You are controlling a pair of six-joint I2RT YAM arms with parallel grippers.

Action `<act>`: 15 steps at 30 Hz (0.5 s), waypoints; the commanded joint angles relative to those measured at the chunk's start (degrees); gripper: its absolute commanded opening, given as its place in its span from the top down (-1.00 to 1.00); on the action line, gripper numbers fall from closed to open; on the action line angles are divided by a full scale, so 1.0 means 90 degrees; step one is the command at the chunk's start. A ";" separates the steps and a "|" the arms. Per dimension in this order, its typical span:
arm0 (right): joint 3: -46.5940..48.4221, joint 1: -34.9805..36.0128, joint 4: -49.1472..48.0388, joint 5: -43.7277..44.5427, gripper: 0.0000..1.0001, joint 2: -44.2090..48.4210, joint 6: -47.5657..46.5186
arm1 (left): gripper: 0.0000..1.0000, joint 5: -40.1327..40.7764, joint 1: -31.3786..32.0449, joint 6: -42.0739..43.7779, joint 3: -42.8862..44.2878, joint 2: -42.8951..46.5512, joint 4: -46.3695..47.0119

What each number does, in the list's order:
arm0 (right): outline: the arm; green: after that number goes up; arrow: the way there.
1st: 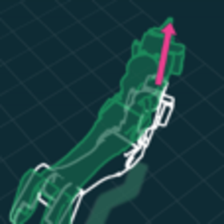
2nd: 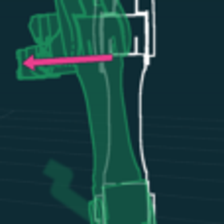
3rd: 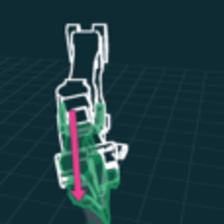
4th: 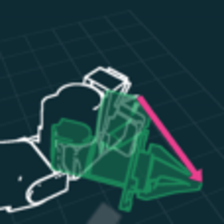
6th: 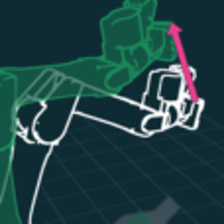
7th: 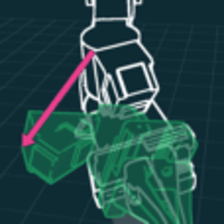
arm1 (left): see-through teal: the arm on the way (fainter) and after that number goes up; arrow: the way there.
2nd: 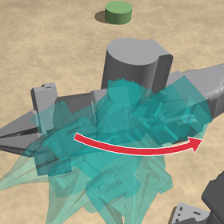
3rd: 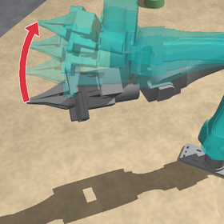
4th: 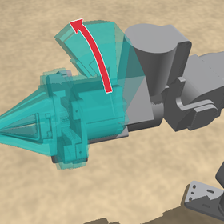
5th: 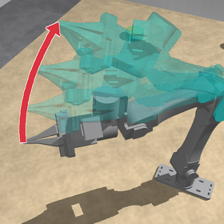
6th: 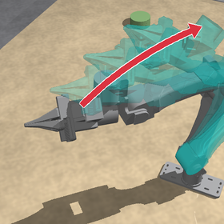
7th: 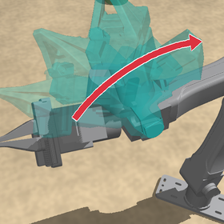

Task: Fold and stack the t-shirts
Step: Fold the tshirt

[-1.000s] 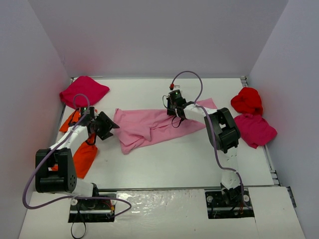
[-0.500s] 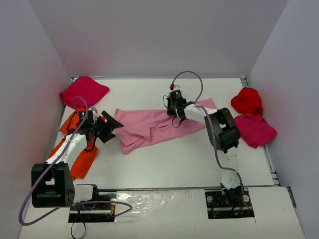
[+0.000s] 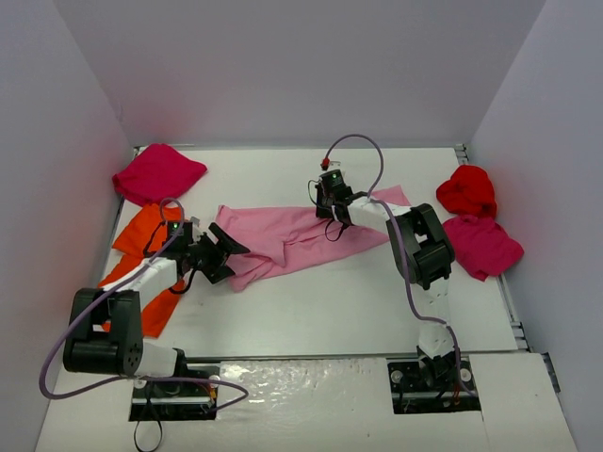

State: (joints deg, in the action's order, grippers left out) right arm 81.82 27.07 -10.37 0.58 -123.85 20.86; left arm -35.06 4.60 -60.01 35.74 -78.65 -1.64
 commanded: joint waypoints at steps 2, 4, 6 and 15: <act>-0.0428 -0.0019 0.1436 0.0004 1.00 -0.0547 -0.0142 | -0.47 0.0139 0.0016 0.0213 0.0584 -0.0234 0.0192; -0.0419 -0.0019 0.1436 0.0004 1.00 -0.0555 -0.0150 | -0.47 0.0057 0.0017 0.0213 0.0608 -0.0385 0.0192; -0.0419 -0.0019 0.1436 0.0004 1.00 -0.0563 -0.0150 | -0.47 0.0032 0.0039 0.0213 0.0605 -0.0467 0.0192; -0.0371 -0.0011 0.1436 0.0004 1.00 -0.0684 -0.0139 | 0.60 -0.0125 0.0083 0.0065 0.0450 -0.0248 0.0381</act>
State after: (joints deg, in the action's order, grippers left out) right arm 81.82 27.07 -10.37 0.58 -123.87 20.86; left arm -34.56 4.89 -58.95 38.72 -83.75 -1.26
